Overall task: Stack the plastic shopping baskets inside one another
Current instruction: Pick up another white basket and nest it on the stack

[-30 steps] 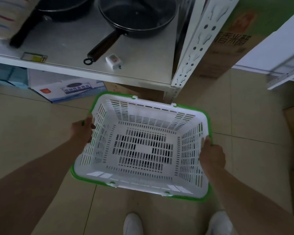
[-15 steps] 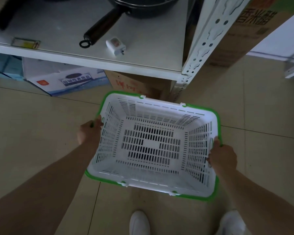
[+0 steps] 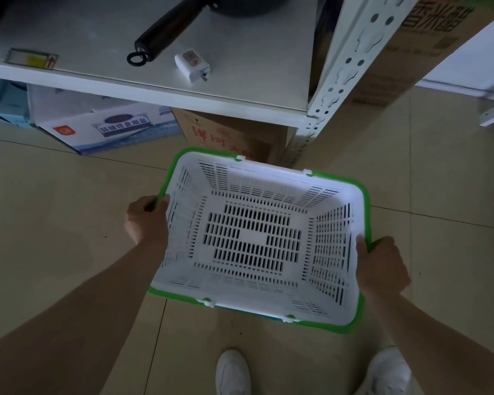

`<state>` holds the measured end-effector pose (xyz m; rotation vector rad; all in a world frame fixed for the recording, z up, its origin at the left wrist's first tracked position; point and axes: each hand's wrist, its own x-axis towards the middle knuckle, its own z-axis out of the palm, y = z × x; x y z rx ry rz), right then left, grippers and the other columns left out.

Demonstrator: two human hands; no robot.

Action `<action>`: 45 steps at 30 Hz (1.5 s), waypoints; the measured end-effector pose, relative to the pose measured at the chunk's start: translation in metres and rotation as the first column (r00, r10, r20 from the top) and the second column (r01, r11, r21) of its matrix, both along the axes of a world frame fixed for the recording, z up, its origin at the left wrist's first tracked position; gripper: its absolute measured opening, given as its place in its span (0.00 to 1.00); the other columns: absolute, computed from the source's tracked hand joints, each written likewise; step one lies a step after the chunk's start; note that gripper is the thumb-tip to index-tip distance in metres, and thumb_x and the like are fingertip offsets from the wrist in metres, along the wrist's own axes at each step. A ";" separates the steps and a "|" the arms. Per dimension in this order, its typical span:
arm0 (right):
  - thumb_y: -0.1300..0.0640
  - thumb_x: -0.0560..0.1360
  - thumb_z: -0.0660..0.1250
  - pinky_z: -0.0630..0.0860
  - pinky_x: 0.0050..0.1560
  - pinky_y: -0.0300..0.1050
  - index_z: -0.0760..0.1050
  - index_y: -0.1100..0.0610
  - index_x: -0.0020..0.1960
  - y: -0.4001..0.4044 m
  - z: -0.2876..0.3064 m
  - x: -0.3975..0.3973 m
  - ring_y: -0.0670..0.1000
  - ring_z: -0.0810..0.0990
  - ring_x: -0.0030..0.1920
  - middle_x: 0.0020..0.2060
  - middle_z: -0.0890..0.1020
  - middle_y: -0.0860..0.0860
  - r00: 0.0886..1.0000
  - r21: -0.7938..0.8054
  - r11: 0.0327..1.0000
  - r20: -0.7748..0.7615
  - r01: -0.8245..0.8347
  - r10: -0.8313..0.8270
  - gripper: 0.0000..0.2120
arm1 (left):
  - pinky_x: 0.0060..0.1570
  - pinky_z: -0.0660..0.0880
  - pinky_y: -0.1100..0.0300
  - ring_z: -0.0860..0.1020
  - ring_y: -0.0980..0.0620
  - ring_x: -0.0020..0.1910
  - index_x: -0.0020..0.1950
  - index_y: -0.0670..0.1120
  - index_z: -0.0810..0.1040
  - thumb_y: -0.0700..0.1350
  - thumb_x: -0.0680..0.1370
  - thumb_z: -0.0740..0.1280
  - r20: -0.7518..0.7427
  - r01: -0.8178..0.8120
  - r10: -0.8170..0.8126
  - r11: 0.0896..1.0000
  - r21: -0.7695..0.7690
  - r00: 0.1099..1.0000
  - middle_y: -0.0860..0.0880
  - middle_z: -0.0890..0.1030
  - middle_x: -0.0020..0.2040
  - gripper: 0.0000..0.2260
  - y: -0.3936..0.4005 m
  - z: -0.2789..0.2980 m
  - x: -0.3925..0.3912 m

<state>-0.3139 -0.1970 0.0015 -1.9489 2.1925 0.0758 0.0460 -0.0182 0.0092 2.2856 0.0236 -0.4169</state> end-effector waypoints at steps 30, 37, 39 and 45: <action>0.42 0.78 0.63 0.64 0.20 0.38 0.64 0.58 0.29 -0.012 -0.006 0.004 0.48 0.66 0.23 0.23 0.67 0.50 0.818 0.444 0.884 0.449 0.145 -0.359 0.26 | 0.55 0.80 0.42 0.84 0.38 0.49 0.61 0.41 0.81 0.71 0.72 0.65 -0.557 0.200 -0.172 0.980 -0.010 0.812 0.38 0.84 0.53 0.36 0.014 -0.008 0.021; 0.40 0.77 0.62 0.61 0.25 0.40 0.63 0.58 0.28 -0.023 -0.002 -0.006 0.49 0.64 0.23 0.23 0.65 0.51 0.852 0.438 0.895 0.436 0.079 -0.289 0.28 | 0.45 0.80 0.51 0.84 0.41 0.44 0.59 0.40 0.81 0.69 0.72 0.65 -0.569 0.112 -0.108 0.993 -0.027 0.816 0.40 0.85 0.48 0.34 0.032 -0.011 -0.010; 0.39 0.77 0.62 0.61 0.25 0.39 0.64 0.58 0.29 -0.028 -0.003 -0.012 0.49 0.64 0.23 0.23 0.65 0.51 0.848 0.443 0.893 0.442 0.078 -0.293 0.28 | 0.48 0.80 0.47 0.84 0.40 0.46 0.60 0.41 0.81 0.70 0.70 0.65 -0.582 0.088 -0.095 0.995 -0.040 0.808 0.40 0.85 0.50 0.35 0.035 -0.010 -0.019; 0.38 0.76 0.63 0.62 0.26 0.40 0.65 0.59 0.30 -0.045 -0.002 -0.047 0.49 0.65 0.24 0.24 0.66 0.52 0.859 0.445 0.891 0.415 0.094 -0.298 0.28 | 0.52 0.80 0.41 0.84 0.38 0.48 0.59 0.41 0.81 0.71 0.70 0.66 -0.588 0.074 -0.079 0.997 -0.034 0.805 0.39 0.85 0.52 0.35 0.024 -0.011 -0.057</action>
